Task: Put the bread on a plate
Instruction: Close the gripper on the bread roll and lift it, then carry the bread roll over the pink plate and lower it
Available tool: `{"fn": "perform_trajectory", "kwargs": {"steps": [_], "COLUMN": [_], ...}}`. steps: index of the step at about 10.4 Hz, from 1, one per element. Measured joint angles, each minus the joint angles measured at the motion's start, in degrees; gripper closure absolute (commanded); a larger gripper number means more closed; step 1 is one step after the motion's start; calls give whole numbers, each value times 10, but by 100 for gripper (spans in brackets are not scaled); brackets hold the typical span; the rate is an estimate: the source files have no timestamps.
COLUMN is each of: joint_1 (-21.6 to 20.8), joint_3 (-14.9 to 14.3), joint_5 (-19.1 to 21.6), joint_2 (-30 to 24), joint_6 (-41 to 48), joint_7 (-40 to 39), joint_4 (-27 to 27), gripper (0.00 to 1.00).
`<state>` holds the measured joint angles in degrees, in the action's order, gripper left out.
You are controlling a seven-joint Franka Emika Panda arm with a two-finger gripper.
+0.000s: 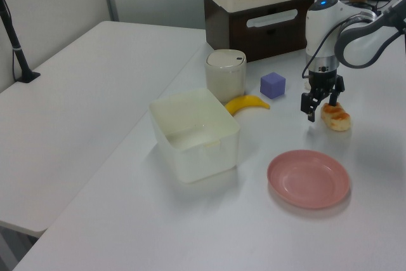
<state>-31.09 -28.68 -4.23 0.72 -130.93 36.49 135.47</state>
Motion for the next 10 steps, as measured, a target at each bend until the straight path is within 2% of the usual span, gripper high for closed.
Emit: {"fn": "perform_trajectory", "kwargs": {"steps": [1, 2, 3, 5, 8, 9, 10], "joint_1": [12, 30, 40, 43, 42, 39, 35], "joint_3": [0, 0, -1, 0, 1, 1, 2], "joint_5": [0, 0, 0, -7, -11, -11, -11], "joint_2": [-6, -25, -48, -71, -71, -71, -71], "joint_6": [-1, 0, 12, 26, 26, 23, 12], "joint_7": [1, 1, 0, 0, 1, 8, 13], "joint_4": [0, 1, 2, 11, 33, 37, 43], "gripper": [3, 17, 22, 19, 20, 30, 60]}}
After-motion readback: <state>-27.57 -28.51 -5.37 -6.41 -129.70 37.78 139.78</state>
